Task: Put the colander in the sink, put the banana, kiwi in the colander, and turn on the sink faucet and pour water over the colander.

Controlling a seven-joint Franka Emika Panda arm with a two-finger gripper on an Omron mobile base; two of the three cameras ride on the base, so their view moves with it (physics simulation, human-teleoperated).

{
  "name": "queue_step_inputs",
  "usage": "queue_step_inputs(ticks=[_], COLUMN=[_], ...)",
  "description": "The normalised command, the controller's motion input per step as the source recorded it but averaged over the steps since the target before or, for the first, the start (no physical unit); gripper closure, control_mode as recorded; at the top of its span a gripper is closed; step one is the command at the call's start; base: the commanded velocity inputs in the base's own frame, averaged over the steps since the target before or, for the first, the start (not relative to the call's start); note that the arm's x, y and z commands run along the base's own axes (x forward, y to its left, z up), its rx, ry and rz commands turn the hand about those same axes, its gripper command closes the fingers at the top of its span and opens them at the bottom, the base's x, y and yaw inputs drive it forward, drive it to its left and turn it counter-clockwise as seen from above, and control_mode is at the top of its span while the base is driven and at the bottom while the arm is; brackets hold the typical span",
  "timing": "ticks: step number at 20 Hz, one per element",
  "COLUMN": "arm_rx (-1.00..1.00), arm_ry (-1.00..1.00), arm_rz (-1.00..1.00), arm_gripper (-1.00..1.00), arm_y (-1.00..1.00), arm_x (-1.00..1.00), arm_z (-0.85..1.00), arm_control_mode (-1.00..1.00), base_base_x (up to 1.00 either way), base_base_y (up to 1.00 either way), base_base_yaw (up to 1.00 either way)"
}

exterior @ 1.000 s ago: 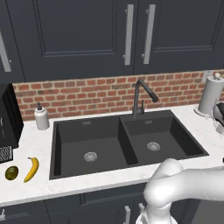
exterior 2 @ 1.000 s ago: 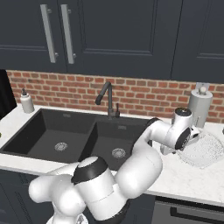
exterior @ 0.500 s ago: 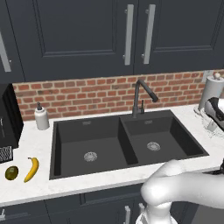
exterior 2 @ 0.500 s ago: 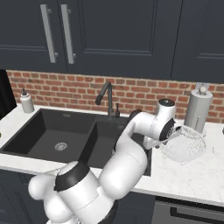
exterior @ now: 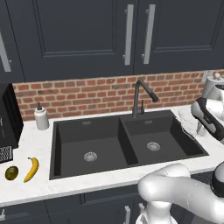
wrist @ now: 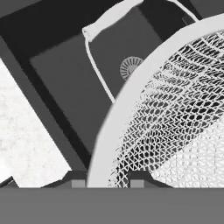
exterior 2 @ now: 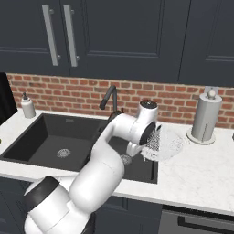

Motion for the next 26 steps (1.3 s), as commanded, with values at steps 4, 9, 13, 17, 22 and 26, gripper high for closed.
queue_step_inputs(ticks=[4,9,13,17,22,26], arm_rx=[0.0,0.0,0.0,0.0,0.0,0.01], arm_ry=[-0.01,0.0,0.0,0.0,0.0,0.0], arm_rz=[0.41,0.39,0.34,0.3,0.29,0.23], arm_gripper=[1.0,1.0,1.0,1.0,1.0,1.0], arm_y=[0.79,0.65,0.63,0.28,0.01,0.0], arm_x=[-0.21,-0.09,0.0,0.01,0.02,0.24], arm_z=[0.0,0.0,-0.05,-0.18,-0.43,-0.57], arm_control_mode=[-1.0,-1.0,-1.0,-1.0,-1.0,-1.0], base_base_x=[0.0,0.0,0.0,0.0,0.0,0.0], base_base_y=[0.0,0.0,0.0,0.0,0.0,0.0], base_base_yaw=[0.0,0.0,0.0,0.0,0.0,0.0])
